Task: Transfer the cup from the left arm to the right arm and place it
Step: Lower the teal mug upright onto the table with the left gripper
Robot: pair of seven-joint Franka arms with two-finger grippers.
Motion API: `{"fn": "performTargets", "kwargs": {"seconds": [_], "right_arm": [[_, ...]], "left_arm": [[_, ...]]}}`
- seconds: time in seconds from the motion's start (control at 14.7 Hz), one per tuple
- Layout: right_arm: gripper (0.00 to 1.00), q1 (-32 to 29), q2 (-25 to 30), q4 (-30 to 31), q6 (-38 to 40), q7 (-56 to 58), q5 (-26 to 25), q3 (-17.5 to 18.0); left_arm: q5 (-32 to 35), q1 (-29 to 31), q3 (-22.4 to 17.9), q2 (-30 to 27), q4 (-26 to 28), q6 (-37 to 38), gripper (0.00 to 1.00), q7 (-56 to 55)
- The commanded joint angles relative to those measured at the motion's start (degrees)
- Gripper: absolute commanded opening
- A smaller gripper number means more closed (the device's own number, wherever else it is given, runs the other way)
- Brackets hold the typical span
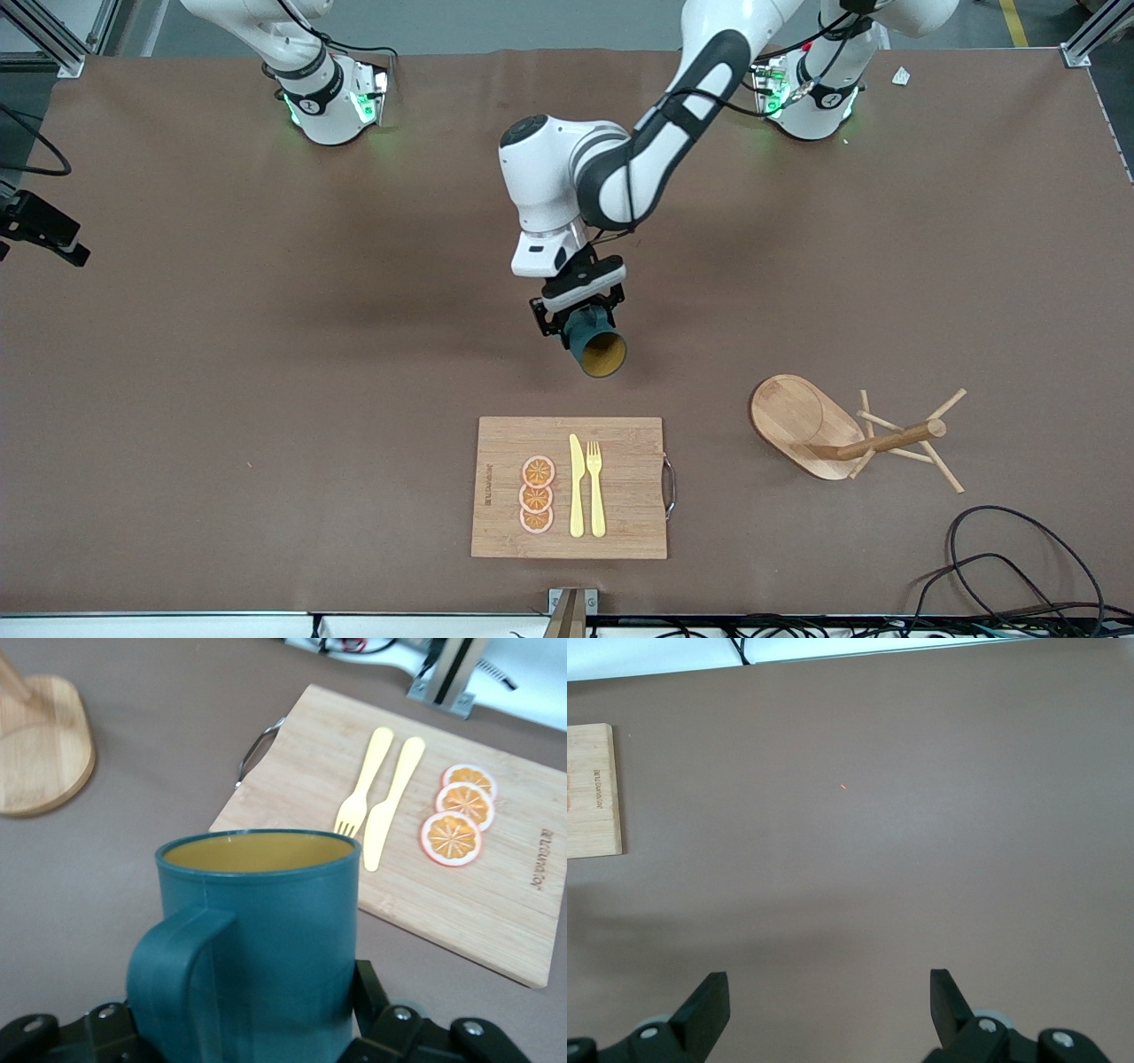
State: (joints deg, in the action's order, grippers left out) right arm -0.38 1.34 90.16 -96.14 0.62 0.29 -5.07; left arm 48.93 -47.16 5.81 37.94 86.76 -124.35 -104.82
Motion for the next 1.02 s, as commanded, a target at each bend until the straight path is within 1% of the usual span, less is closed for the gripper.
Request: {"fn": "performTargets", "kwargs": {"seconds": [0.0,0.14,0.34,0.55,0.68,0.95], "right_arm": [[1.00,-1.5,0.8,1.0,-0.2,0.9,0.1,1.0],[1.00,-1.5,0.8,1.0,-0.2,0.9,0.1,1.0],[1.00,-1.5,0.8,1.0,-0.2,0.9,0.1,1.0],[1.00,-1.5,0.7,1.0,-0.2,0.9,0.1,1.0],[1.00,-1.5,0.7,1.0,-0.2,0.9,0.1,1.0],[1.00,-1.5,0.7,1.0,-0.2,0.9,0.1,1.0]], "left_arm": [[8.2,-2.3,-0.7,3.7,-1.6,2.5,0.72,-5.8],[12.8,-3.8,-0.7,5.5,-1.6,3.5,0.72,-9.7],[16.4,-6.3,-0.8,6.6,-1.6,3.9,0.72,-13.5],[24.0,-8.5,-0.7,10.0,-1.7,7.4,0.72,-17.2],[26.2,-9.3,-0.8,11.6,-1.7,9.0,0.72,-19.7],[32.9,-10.7,-0.7,14.1,-1.5,10.6,0.72,-26.2]]}}
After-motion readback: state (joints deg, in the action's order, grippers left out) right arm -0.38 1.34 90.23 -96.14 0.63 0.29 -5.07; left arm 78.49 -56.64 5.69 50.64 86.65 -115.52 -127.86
